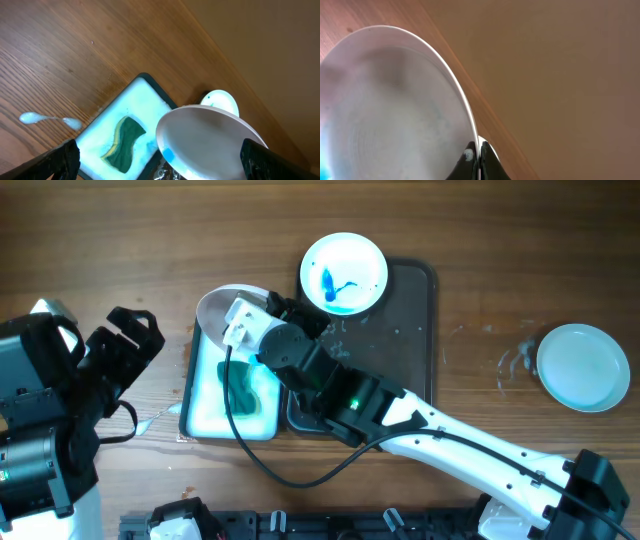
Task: Clean dirty plates on tray and stack at the side
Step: 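Lift the plate with the right gripper and tilt it over the basin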
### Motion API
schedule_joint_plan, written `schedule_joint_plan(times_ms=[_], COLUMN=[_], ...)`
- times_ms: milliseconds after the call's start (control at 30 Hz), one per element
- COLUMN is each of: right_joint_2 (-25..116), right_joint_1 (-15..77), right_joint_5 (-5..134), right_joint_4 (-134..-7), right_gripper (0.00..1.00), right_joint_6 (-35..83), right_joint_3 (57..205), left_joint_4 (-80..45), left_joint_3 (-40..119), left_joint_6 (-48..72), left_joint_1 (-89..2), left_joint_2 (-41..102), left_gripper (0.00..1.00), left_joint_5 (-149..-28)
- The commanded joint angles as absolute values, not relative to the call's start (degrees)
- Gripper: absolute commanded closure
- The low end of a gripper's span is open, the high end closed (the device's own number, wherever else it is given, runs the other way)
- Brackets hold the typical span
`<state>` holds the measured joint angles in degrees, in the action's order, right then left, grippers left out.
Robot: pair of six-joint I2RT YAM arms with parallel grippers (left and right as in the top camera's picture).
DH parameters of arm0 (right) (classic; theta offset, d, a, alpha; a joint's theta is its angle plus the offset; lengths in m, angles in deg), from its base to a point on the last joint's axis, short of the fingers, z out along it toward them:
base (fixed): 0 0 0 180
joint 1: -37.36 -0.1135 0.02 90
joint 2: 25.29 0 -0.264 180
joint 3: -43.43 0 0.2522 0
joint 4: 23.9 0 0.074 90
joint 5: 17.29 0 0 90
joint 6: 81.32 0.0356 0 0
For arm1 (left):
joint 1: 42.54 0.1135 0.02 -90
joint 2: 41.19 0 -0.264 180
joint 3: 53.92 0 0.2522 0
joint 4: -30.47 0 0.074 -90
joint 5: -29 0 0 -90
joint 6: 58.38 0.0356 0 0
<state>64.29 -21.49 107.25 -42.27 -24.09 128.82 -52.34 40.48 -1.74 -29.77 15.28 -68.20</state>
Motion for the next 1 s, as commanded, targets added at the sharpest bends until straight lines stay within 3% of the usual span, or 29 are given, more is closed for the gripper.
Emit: schedule_joint_plan(times_ms=[0,967], right_joint_2=[64.51,64.51], right_joint_1=[-21.69,-22.06], right_joint_5=[106.69,107.8], right_joint_4=[-41.24,-38.09], right_gripper=[0.96,0.96], right_joint_6=[-28.03,-33.54], right_joint_3=[130.02,130.05], left_joint_4=[-52.17,-52.17], left_joint_3=[41.13,41.13], left_joint_6=[-2.29,-2.29], left_joint_1=[-29.35,-29.35], left_joint_2=[15.61,15.61], left_gripper=[0.0,0.0], left_joint_5=[-68.88,-68.88])
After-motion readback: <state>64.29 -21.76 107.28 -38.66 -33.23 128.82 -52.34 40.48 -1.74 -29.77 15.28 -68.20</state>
